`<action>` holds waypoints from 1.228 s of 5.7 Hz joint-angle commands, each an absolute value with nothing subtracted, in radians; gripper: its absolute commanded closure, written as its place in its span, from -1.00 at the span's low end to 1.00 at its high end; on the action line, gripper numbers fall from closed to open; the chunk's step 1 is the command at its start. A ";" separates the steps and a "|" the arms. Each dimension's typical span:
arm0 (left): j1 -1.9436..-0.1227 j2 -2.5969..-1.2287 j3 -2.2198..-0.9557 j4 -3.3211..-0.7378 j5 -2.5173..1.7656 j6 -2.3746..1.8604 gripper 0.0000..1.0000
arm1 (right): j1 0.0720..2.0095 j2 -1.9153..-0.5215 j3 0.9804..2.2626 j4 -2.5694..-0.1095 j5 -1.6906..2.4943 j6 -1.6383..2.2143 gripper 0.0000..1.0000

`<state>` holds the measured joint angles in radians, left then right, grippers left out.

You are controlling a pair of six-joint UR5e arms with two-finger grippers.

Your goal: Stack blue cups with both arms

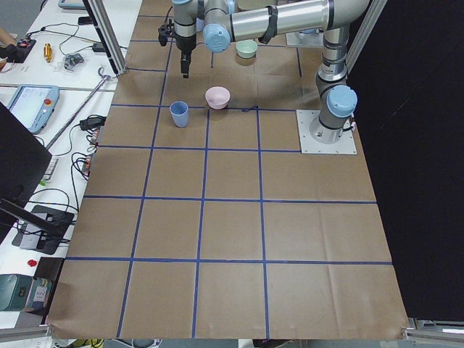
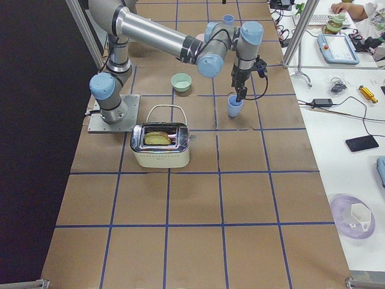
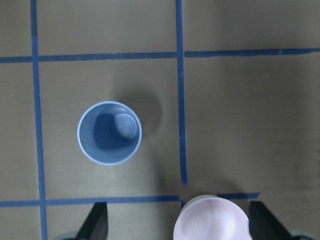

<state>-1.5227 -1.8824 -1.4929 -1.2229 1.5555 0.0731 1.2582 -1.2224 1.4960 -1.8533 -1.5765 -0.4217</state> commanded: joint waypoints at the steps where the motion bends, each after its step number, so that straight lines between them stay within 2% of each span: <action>1: -1.522 -2.001 -1.494 -1.132 1.558 0.078 -0.97 | 1.269 -1.158 1.546 -1.988 -1.577 -0.323 -1.00; 4: -1.522 -2.104 -1.496 -1.108 1.646 0.074 -0.97 | 1.270 -1.104 1.606 -2.046 -1.575 -0.310 -1.00; 5: -1.522 -2.114 -1.496 -1.108 1.646 0.075 -0.61 | 1.270 -1.104 1.617 -2.078 -1.574 -0.310 -0.93; 6: -1.522 -2.120 -1.496 -1.106 1.646 0.068 0.18 | 1.270 -1.104 1.618 -2.097 -1.539 -0.308 0.17; 7: -1.522 -2.118 -1.494 -1.104 1.646 0.063 0.71 | 1.272 -1.109 1.618 -2.092 -1.534 -0.310 0.69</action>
<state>-1.5217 -2.1174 -1.4952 -1.1061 1.6453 0.0674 1.2707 -1.1061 1.6171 -2.0895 -1.5443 -0.3092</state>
